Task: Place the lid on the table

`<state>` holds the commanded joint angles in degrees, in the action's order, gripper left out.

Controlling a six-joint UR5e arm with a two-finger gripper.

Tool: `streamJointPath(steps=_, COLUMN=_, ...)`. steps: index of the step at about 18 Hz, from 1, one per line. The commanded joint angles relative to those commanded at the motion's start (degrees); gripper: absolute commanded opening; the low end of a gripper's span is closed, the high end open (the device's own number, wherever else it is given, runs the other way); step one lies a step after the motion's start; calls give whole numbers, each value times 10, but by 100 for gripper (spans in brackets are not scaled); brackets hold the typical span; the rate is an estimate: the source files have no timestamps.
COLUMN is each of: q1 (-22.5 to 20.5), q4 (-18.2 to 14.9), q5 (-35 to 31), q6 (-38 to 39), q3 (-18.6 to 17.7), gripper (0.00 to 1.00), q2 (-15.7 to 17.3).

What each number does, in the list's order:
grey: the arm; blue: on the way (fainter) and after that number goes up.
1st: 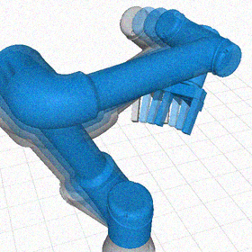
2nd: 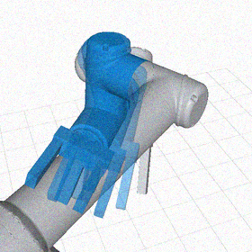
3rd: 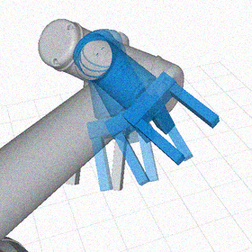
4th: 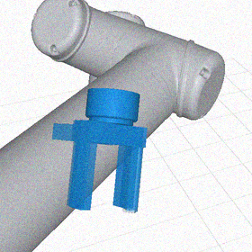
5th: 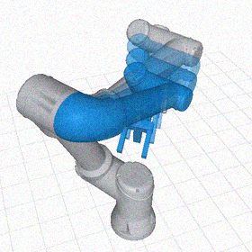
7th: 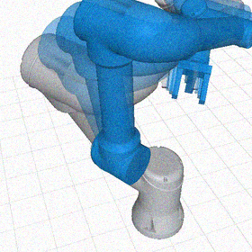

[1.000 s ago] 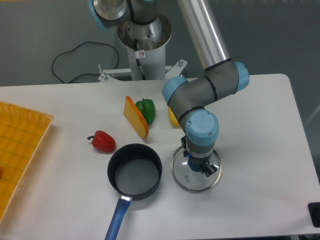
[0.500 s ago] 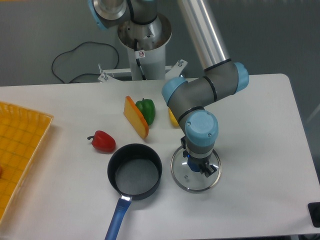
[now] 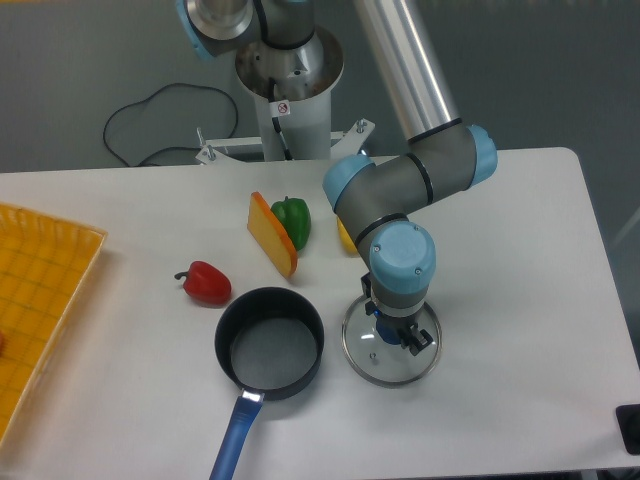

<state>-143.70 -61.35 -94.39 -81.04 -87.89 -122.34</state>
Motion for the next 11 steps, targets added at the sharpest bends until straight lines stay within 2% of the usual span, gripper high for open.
streamJointPath(steps=4, q1=1, q4=4, q5=0, q6=1, q3=0, gripper=80, q2=0)
streamJointPath(steps=6, q1=1, q4=4, q5=1, q6=3, q3=2, gripper=100, q2=3)
streamJointPath(steps=11, q1=10, q4=4, q5=0, q6=1, q3=8, gripper=100, q2=23)
